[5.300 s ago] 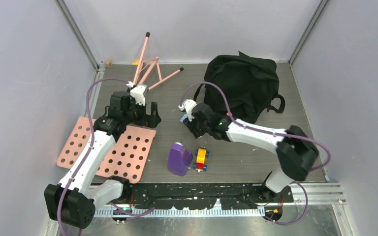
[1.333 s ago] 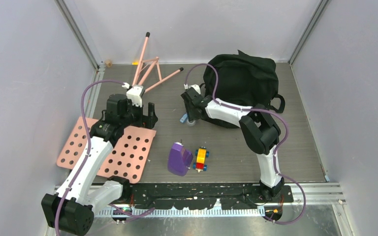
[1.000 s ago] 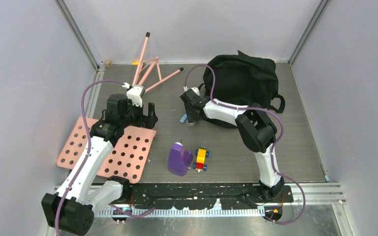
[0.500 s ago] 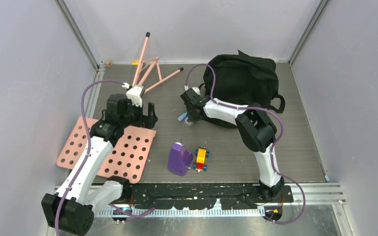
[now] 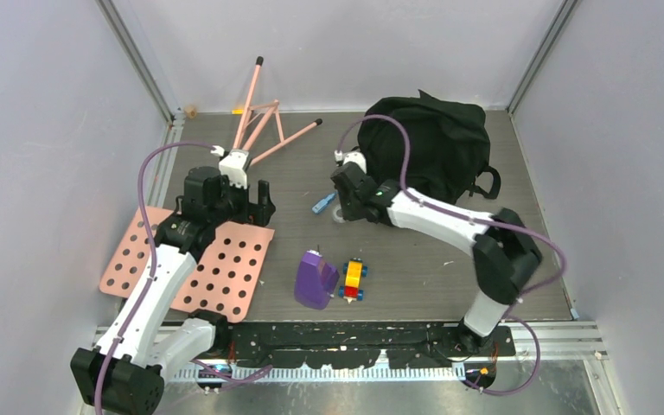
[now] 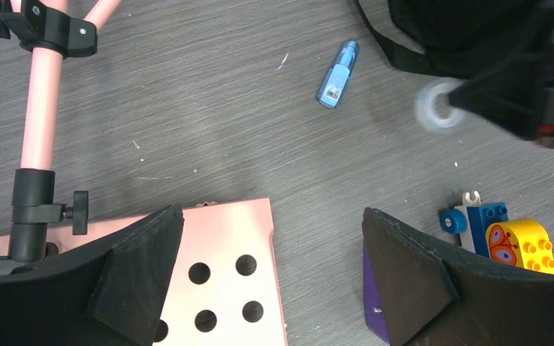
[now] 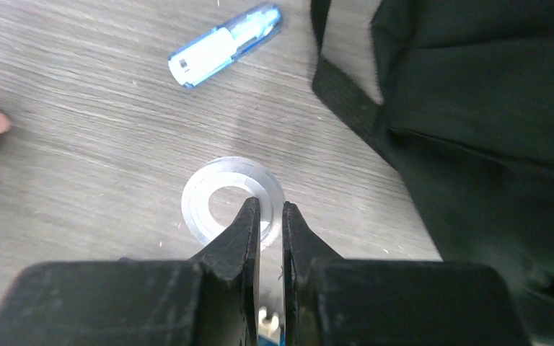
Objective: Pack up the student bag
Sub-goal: Pick up the stationery from the center of the board.
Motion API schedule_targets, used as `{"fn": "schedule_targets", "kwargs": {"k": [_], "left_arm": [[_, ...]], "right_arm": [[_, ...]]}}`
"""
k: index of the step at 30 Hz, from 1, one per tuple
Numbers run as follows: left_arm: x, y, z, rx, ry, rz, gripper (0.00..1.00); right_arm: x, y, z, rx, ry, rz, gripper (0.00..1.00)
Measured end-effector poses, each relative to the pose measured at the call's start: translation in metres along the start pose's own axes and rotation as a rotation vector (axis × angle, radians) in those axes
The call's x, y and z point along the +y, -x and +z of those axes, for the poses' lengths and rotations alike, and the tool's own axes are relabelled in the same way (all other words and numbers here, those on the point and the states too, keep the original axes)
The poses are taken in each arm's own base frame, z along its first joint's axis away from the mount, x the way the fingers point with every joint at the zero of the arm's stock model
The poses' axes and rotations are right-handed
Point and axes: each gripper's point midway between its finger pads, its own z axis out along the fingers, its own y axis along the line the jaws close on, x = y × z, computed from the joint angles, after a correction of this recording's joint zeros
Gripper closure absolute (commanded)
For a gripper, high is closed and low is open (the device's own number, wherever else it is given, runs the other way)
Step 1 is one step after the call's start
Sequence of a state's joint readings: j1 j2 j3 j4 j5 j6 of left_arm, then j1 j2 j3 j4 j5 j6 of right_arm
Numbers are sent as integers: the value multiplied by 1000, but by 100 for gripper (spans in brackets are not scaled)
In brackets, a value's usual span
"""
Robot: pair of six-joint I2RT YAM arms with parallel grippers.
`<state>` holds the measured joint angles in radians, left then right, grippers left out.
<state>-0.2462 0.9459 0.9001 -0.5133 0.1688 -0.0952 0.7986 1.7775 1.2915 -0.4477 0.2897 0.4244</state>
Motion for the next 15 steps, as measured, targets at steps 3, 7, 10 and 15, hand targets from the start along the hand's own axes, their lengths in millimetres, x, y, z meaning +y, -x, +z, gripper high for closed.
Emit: {"fn": "schedule_targets", "kwargs": {"k": [3,7,10,15], "left_arm": [[1,0,0,-1,3,0,1],[1,0,0,-1,8,0,2],[2,0,0,-1,13,0,2],[3,1,-1,-4,19,0,2]], "right_arm": [[-11,19,-41,-101,5,22,97],[-45,42,-92,-234,-46,65,97],[-78,51,-112,-278,-110,102,97],[-139,35,-115,-257,-243,138,97]]}}
